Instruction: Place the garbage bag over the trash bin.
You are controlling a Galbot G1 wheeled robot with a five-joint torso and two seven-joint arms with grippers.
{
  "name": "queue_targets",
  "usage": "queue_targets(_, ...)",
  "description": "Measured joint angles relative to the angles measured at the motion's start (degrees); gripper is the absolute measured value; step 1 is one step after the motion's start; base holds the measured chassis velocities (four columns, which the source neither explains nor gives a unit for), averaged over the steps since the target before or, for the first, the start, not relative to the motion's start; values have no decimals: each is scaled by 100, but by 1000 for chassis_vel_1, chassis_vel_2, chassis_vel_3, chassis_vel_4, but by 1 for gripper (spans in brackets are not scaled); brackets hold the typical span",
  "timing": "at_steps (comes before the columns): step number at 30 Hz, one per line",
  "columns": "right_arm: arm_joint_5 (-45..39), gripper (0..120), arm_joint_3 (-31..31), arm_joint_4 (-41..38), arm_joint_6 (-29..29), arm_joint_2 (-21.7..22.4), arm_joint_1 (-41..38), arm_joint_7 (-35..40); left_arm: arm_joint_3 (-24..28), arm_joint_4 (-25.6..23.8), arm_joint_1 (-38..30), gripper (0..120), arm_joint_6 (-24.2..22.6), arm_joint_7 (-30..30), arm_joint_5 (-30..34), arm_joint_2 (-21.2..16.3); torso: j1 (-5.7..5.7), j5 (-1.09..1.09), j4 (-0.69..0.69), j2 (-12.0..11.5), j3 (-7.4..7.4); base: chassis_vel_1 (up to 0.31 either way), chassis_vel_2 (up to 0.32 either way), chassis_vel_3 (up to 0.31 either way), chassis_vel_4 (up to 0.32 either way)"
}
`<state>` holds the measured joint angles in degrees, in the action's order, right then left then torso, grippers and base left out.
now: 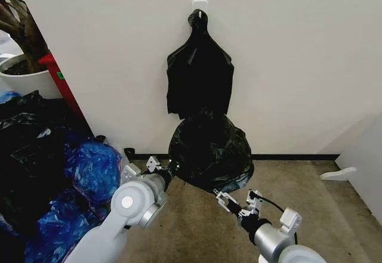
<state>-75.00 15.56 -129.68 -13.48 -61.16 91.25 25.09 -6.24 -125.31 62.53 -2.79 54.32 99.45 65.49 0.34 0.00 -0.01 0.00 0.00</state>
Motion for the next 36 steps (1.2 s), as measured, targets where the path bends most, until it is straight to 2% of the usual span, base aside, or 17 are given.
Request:
queue_targets(5,926,100,66,732,73,26,12,-314,-68,-174,-26,1,13,110,116,-73,0,0,-1,0,0,0,0,0,0)
queue_targets(9,1253,100,79,886,137,35,37,-519,-102,-192,-36,1,12,116,144,-105,0,1,-1,0,0,0,0,0,0)
queue_targets(21,2163,100,33,326,197,232,438,-1118,-66,-156,-57,1,-126,27,18,-123,0,0,-2,0,0,0,0,0,0)
queue_targets(24,2424,100,10,-35,196,349,605,-1213,2,7,18,1,-235,-389,-684,-177,0,-1,-2,0,0,0,0,0,0)
queue_targets(25,2424,100,10,-35,196,349,605,-1213,2,7,18,1,-235,-389,-684,-177,0,-1,-2,0,0,0,0,0,0)
queue_targets(27,2510,100,-10,-499,174,515,691,-1138,31,215,74,1,-275,-718,-1335,-195,0,0,0,0,0,0,0,0,0)
queue_targets(29,2508,100,30,-732,160,577,774,-996,42,378,112,1,-272,-933,-1728,-195,0,0,-2,0,0,0,0,0,0)
queue_targets(32,2371,100,221,-1187,100,699,917,-741,54,733,288,1,-173,-1730,-2636,-237,0,-2,-1,0,0,0,0,0,0)
queue_targets(33,2371,100,221,-1187,100,699,917,-741,54,733,288,1,-173,-1730,-2636,-237,0,-2,-1,0,0,0,0,0,0)
queue_targets(36,1964,100,496,-1378,74,914,876,-355,59,1061,459,1,14,-2604,-3378,-263,0,0,0,0,0,0,0,0,0)
